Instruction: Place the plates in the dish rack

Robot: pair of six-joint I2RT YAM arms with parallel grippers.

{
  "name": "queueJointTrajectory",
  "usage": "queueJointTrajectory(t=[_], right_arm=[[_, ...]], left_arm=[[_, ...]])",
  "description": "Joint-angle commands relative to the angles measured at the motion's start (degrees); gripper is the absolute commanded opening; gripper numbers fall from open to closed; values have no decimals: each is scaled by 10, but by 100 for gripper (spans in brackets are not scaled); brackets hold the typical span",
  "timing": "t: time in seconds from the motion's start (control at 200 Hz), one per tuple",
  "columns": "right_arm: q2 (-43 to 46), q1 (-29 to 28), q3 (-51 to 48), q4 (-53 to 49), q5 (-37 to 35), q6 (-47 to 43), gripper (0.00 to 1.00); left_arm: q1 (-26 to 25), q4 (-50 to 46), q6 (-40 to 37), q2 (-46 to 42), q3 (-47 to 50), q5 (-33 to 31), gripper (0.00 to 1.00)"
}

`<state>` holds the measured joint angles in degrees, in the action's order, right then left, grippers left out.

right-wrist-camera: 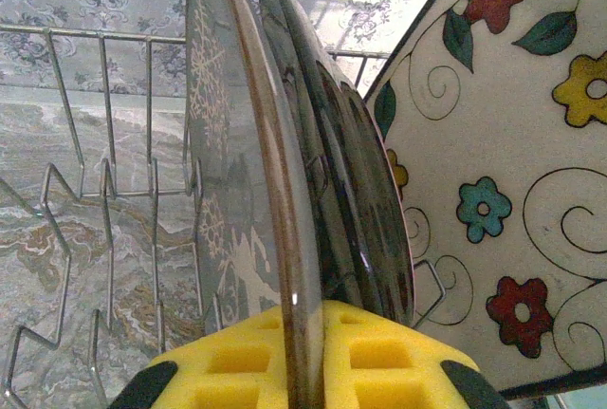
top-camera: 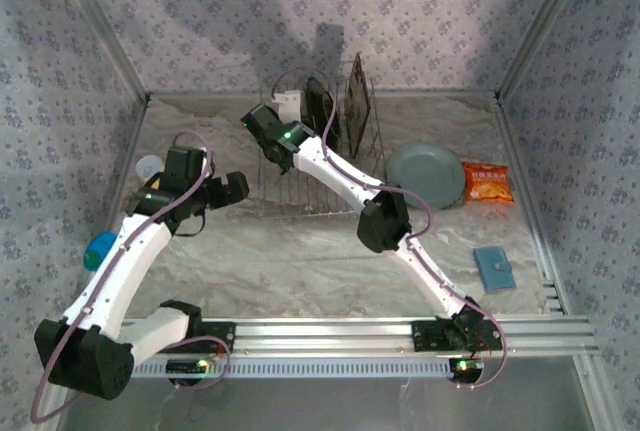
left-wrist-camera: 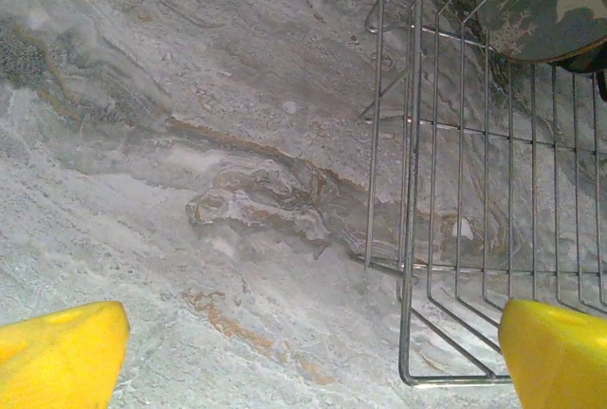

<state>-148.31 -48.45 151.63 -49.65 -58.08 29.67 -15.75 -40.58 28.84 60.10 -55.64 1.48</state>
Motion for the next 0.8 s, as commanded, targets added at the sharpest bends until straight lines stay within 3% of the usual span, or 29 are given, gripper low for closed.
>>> queueJointTrajectory(t=[0.0, 0.35, 0.685, 0.8], right_arm=[[18, -6, 4, -11, 0, 3, 13], [65, -20, 5, -8, 4, -11, 30], [106, -26, 5, -15, 3, -25, 36], [128, -27, 5, -23, 1, -29, 46]], left_arm=[[4, -14, 10, -14, 2, 10, 99], [3, -23, 11, -29, 4, 8, 99], [4, -26, 12, -33, 0, 5, 99], [4, -30, 10, -37, -8, 0, 99]])
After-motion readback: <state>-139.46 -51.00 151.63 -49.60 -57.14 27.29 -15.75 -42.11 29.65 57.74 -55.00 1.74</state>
